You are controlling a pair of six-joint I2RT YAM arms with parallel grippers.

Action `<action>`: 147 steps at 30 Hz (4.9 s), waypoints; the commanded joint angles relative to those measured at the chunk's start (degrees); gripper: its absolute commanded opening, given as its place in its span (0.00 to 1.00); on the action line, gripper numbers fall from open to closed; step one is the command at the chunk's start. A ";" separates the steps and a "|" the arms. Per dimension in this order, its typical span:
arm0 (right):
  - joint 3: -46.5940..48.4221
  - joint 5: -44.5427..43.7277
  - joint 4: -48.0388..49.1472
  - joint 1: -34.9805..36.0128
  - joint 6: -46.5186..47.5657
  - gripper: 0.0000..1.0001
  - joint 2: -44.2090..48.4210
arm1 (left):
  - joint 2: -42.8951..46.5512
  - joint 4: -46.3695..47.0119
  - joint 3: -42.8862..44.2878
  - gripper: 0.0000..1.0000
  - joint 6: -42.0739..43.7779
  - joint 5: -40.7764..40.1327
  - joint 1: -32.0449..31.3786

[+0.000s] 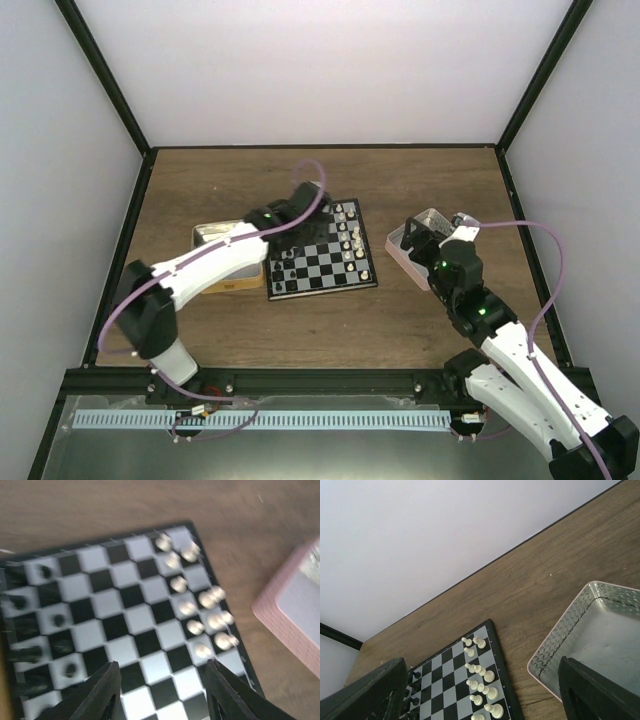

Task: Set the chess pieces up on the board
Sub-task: Pick up the chess piece from the storage box, then place the chess piece on the chessboard.

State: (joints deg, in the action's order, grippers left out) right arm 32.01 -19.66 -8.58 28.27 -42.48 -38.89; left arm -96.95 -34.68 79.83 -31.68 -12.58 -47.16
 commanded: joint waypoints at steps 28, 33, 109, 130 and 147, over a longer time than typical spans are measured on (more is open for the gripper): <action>0.55 4.44 2.16 -0.06 -0.14 0.84 -4.59 | 3.06 15.25 -29.01 0.52 -10.98 1.05 28.24; 0.54 5.45 2.25 -0.06 -0.08 0.84 -4.94 | 0.71 16.19 -28.89 0.49 -14.43 -1.02 28.76; 6.08 46.55 23.31 1.51 -6.92 0.61 -37.38 | 8.05 33.40 -22.92 0.07 -15.59 28.08 9.12; 7.44 51.77 29.65 1.78 -10.49 0.30 -42.03 | 7.69 32.94 -23.82 0.06 -17.19 28.77 9.10; 10.30 46.89 23.02 1.81 -4.06 0.01 -41.02 | 10.13 27.81 -23.54 0.35 -15.65 20.80 9.19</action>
State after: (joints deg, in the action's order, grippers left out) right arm 38.74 30.94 18.35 29.82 -51.00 -80.97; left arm -88.86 -3.46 56.12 -48.97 13.72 -37.89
